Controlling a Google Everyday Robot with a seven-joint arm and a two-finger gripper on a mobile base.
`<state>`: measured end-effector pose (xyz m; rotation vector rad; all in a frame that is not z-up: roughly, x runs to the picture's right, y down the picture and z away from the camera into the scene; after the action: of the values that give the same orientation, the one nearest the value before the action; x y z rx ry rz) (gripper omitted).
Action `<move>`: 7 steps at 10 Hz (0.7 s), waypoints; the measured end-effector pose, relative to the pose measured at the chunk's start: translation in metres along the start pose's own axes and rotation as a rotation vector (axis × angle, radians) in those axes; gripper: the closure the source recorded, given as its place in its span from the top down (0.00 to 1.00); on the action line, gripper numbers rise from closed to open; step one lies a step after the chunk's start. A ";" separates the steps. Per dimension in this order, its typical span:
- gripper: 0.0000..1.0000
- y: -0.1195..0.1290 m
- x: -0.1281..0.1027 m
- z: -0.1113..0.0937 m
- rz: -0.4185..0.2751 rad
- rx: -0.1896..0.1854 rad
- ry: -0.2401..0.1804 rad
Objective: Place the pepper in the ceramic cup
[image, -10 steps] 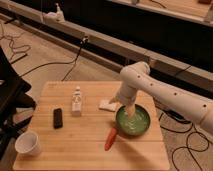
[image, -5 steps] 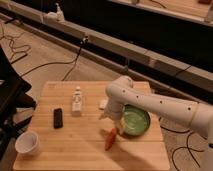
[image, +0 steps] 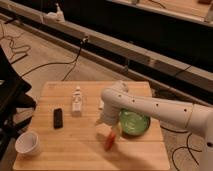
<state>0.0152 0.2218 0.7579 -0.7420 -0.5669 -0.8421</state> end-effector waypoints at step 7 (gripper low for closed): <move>0.80 0.019 0.019 0.057 0.098 -0.025 -0.042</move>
<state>0.0328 0.2656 0.8001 -0.8056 -0.5536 -0.7450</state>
